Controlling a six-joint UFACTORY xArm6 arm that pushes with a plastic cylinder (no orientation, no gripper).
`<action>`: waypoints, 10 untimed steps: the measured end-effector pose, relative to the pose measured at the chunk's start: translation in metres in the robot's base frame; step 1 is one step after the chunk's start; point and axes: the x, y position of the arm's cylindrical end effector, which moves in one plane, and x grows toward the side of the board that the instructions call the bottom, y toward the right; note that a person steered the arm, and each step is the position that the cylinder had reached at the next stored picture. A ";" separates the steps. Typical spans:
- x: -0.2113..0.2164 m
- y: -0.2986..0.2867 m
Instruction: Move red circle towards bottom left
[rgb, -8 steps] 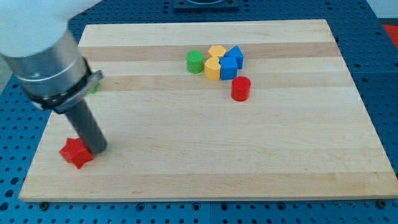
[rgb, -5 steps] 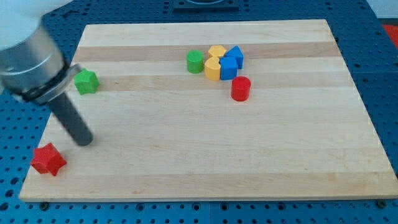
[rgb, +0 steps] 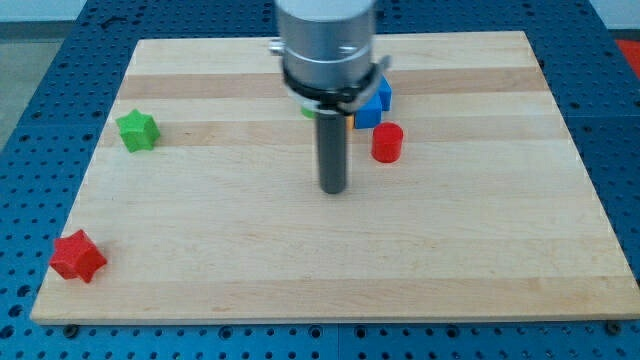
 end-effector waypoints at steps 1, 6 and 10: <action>-0.015 0.086; -0.029 -0.008; -0.045 0.012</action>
